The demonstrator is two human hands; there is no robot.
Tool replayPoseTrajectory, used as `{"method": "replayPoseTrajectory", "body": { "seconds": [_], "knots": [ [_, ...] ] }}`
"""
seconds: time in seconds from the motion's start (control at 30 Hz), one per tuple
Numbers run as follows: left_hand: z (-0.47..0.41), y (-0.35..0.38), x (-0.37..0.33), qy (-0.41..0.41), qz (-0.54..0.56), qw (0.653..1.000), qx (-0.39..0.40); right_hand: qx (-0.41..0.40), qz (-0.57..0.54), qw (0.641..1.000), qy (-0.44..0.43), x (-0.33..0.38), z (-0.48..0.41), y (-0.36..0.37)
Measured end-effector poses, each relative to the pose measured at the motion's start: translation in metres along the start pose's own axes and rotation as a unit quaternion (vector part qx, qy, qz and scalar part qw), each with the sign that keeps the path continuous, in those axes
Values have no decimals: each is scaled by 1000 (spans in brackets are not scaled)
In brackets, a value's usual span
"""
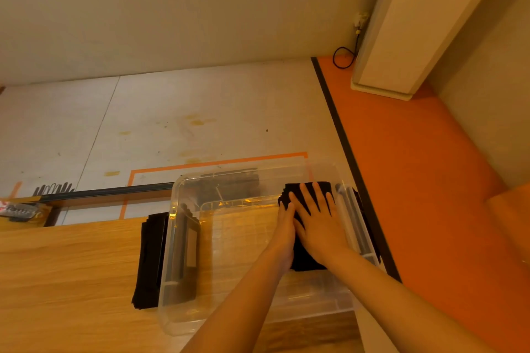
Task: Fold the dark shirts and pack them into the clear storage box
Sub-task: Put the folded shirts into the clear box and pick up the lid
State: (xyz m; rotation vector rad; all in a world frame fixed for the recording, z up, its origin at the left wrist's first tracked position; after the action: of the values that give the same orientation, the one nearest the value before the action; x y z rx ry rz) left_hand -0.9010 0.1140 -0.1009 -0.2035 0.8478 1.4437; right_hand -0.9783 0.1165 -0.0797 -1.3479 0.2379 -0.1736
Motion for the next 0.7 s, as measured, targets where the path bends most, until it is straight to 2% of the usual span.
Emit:
{"method": "replayPoseTrajectory", "body": {
  "seconds": [0.13,0.27,0.3,0.37,0.43,0.53,0.6,0.7],
  "knots": [
    [-5,-15,5,27,-27,998,-41,12,7,1000,-24,4,-4,2],
    [8,-1,5,34,13,999,16,5,15,999,-34,2,-4,-5],
    [7,-1,6,41,-4,999,24,5,19,999,-34,1,-3,-5],
    [8,-1,-2,81,-108,991,21,14,27,999,-36,2,-2,-4],
    [11,-7,-12,118,-252,960,-14,23,28,999,-37,1,-1,1],
    [30,-25,-25,123,-438,888,-62,23,0,999,-33,3,6,-3],
    [49,-45,-40,149,-471,866,-75,-14,-24,999,-25,10,18,-19],
    [88,-73,-68,233,-431,869,-73,-28,-70,997,-27,38,41,-47]
  ]
}}
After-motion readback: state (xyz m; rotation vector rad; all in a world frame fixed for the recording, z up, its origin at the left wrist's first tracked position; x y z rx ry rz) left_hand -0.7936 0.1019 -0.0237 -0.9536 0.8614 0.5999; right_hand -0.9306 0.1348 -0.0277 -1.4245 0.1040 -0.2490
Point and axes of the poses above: each hand's wrist, its own z-axis away from the middle knuckle, its own y-axis out of the palm, x = y × z, the point moved 9 cm from there along -z, towards the middle knuckle, and after that the axes turned 10 degrees about z, right-handed, at the moved point
